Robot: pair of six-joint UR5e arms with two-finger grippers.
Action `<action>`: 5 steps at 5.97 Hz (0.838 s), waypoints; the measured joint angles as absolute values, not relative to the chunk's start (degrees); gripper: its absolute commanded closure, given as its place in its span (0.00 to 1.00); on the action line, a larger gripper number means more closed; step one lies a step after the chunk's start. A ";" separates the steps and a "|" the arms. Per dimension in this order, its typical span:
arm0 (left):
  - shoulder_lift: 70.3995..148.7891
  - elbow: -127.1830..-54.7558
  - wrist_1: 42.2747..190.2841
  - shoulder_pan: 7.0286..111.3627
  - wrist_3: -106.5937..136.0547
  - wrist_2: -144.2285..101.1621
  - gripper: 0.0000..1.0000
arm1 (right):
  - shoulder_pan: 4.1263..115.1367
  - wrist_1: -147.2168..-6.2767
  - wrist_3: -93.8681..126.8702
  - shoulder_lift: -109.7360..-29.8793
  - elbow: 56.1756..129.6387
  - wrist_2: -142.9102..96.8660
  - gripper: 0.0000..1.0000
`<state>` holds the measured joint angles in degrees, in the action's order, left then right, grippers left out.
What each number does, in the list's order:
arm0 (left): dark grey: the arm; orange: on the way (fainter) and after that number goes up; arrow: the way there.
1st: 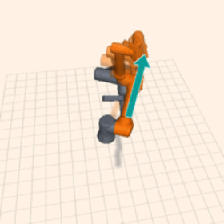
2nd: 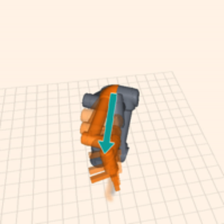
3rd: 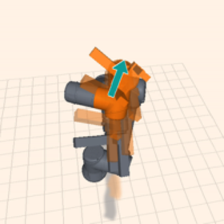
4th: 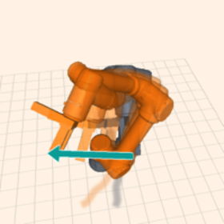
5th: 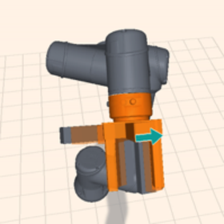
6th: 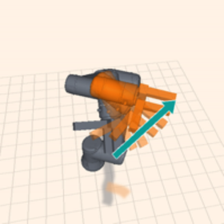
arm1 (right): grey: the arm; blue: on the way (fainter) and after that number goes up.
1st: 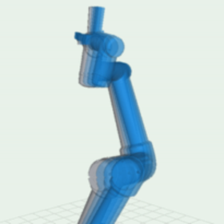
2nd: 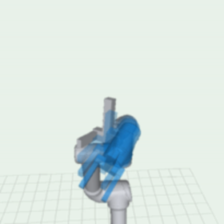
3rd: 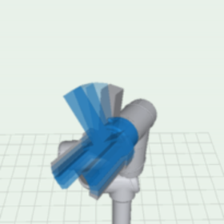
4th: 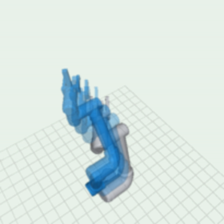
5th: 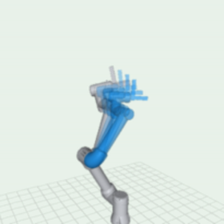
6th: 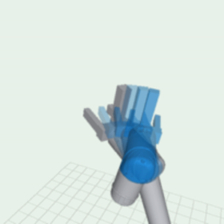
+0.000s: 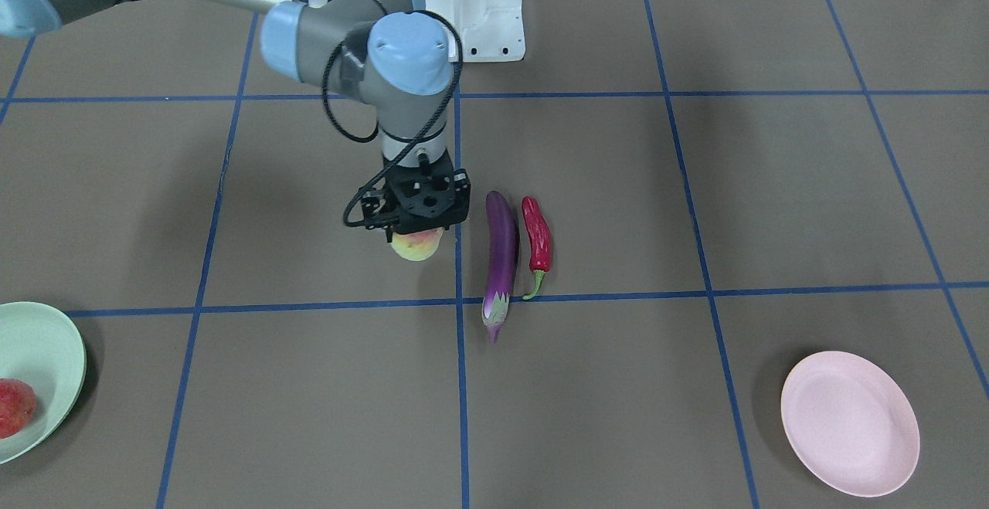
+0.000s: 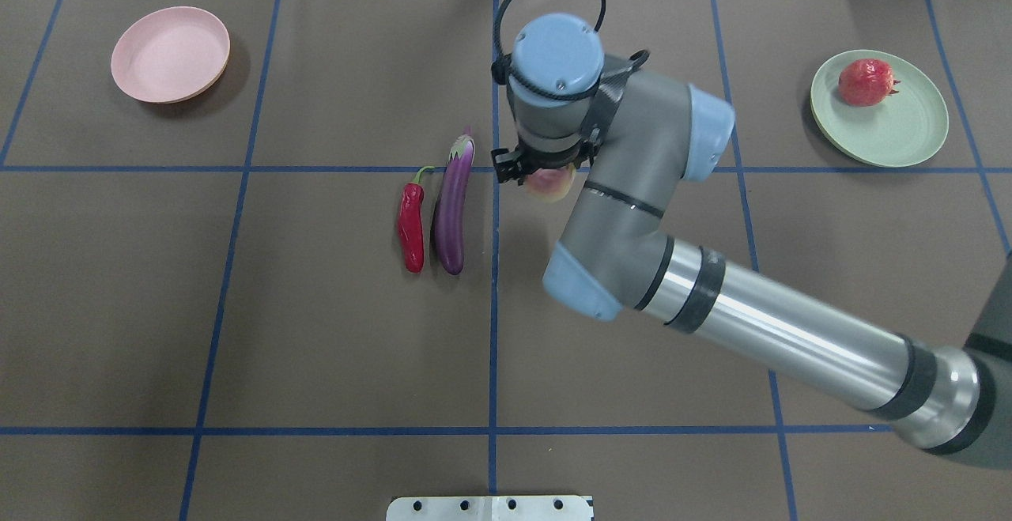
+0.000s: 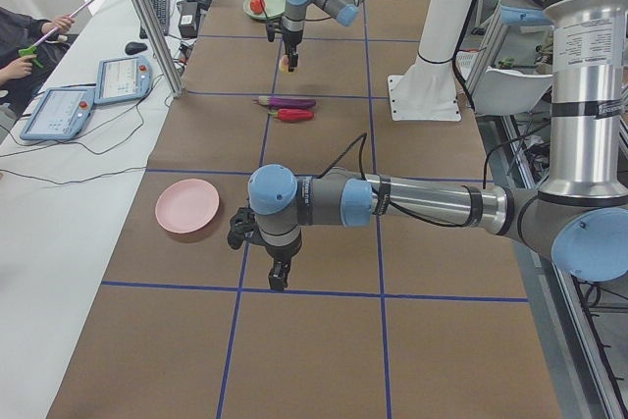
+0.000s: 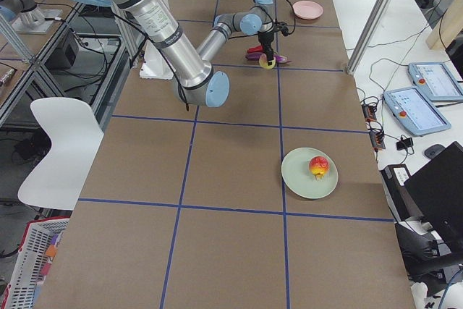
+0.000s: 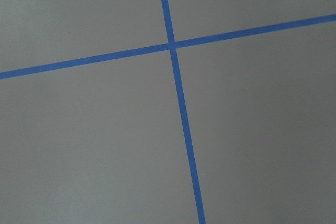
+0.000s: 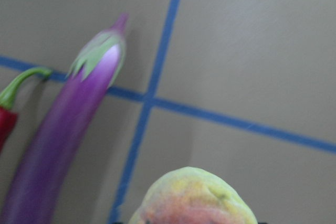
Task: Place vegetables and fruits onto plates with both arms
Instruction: 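Carry the peach to the green plate and release it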
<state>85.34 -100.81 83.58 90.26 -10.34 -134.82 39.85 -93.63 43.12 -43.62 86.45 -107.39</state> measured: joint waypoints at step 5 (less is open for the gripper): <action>85.34 -100.93 83.58 90.26 -10.28 -134.82 0.00 | 69.01 -71.48 -2.33 -63.07 70.63 -128.32 1.00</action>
<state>85.34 -100.93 83.58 90.26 -10.28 -134.82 69.01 -71.48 -2.33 -63.07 70.63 -128.32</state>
